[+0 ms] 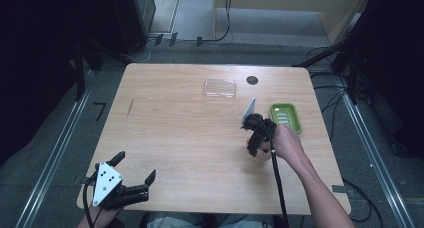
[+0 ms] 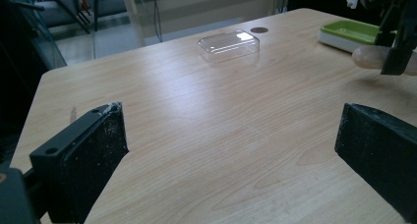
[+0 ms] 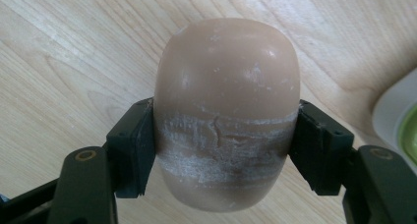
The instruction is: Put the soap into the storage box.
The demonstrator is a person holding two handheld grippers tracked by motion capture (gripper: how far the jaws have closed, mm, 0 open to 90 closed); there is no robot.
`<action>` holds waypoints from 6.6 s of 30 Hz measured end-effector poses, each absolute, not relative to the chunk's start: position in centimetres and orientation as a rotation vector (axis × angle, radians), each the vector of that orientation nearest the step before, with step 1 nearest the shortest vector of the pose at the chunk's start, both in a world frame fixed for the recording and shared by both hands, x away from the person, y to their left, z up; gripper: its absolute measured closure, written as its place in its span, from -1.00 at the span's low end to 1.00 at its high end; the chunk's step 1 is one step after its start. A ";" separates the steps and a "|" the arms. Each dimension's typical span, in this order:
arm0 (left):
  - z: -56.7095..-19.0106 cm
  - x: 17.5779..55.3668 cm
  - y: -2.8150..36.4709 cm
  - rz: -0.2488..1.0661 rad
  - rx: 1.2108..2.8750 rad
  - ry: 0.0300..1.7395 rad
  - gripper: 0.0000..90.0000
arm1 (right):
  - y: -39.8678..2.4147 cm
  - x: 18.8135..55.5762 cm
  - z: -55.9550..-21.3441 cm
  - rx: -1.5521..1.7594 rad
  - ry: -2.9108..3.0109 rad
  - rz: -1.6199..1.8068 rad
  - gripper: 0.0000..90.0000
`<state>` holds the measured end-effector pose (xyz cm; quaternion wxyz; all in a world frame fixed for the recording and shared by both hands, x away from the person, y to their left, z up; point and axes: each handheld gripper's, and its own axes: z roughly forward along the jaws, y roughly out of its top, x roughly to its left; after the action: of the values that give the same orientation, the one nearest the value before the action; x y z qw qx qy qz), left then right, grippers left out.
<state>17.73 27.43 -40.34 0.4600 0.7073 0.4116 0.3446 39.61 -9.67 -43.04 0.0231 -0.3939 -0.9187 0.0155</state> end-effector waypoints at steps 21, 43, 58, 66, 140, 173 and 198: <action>-40.3 17.7 27.4 0.848 1.743 1.015 -1.00 | -12.2 40.6 -41.5 -1.296 -2.817 -0.008 -0.26; -40.3 17.7 27.5 0.847 1.739 1.016 -1.00 | -14.1 41.5 -40.8 -1.367 -2.801 -0.025 -0.26; -40.3 17.6 27.5 0.849 1.738 1.016 -1.00 | -15.6 42.3 -40.0 -1.428 -2.785 -0.065 -0.26; -40.3 17.6 27.5 0.849 1.737 1.017 -1.00 | -16.3 42.9 -39.6 -1.462 -2.775 -0.080 -0.26; -40.3 17.6 27.5 0.846 1.736 1.015 -1.00 | -19.9 48.4 -40.6 -1.797 -2.598 -0.114 -0.26; -40.3 17.6 27.6 0.844 1.737 1.014 -1.00 | -21.0 50.2 -43.5 -1.957 -2.451 -0.125 -0.26; -40.3 17.6 27.6 0.843 1.736 1.011 -1.00 | -20.9 50.6 -44.8 -2.010 -2.410 -0.107 -0.26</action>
<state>17.61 27.58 -40.34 0.4630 0.7063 0.4111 0.3431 50.64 -20.94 -44.77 0.0010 -0.6401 -0.7675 -0.0342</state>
